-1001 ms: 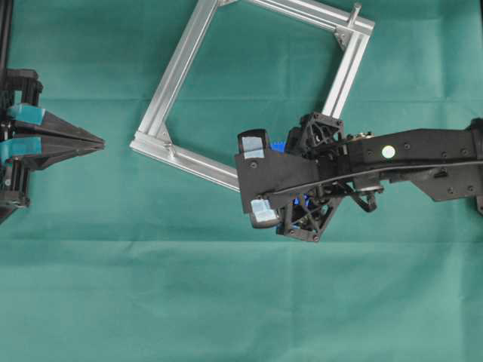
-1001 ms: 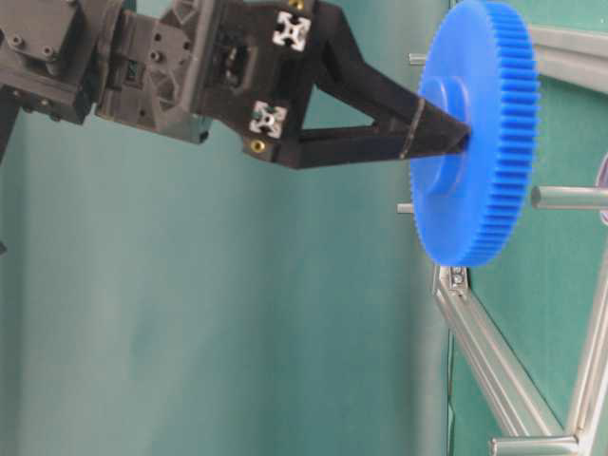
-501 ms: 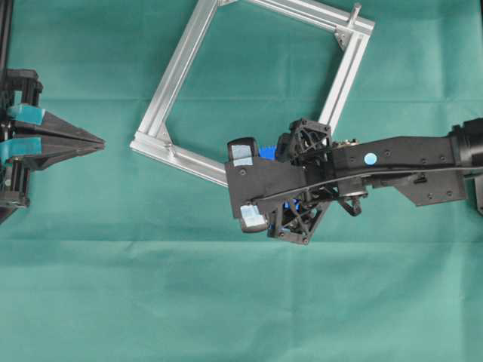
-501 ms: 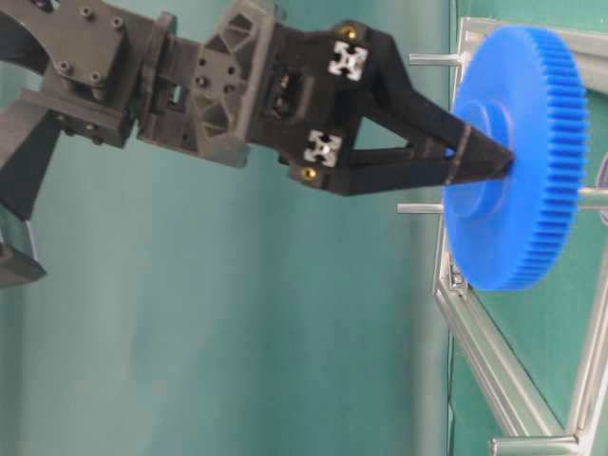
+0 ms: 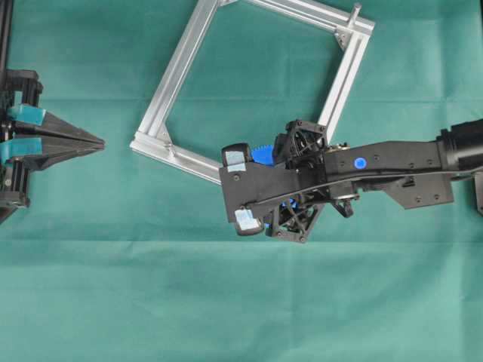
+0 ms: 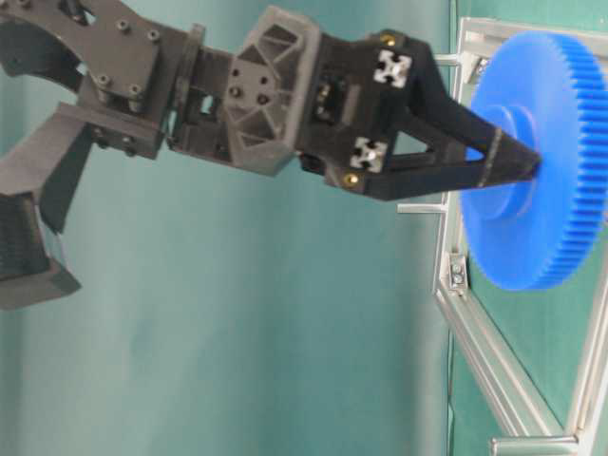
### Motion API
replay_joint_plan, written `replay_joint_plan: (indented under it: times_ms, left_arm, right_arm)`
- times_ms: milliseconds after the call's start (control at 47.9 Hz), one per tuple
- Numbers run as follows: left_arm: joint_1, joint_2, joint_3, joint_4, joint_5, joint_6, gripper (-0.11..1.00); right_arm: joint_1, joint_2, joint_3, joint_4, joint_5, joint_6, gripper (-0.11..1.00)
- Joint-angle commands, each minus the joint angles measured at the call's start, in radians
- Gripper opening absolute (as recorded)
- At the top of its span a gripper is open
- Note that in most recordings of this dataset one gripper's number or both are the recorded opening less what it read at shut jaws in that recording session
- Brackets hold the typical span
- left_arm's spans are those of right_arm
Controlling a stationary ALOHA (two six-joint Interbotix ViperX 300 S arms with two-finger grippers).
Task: Find the location of the shaft and insert the gear.
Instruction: 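Carry the upright gear left toward the frame's shaft, then align the gear's center hole with the metal shaft, adjusting position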
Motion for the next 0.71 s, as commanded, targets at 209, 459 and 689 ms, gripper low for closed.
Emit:
replay_joint_plan:
  times_ms: [209, 459, 689]
  left_arm:
    - [0.002, 0.011, -0.023, -0.002, -0.005, -0.002, 0.01]
    - [0.002, 0.011, -0.023, -0.003, -0.005, -0.002, 0.01]
    - [0.002, 0.011, -0.025, -0.002, -0.006, -0.002, 0.01]
  right_arm:
    - [-0.003, -0.015, -0.031, -0.003, -0.011, -0.006, 0.69]
    - [-0.009, -0.003, -0.026, -0.003, -0.017, -0.008, 0.69]
    - [-0.011, 0.002, -0.026, -0.003, -0.043, -0.009, 0.69]
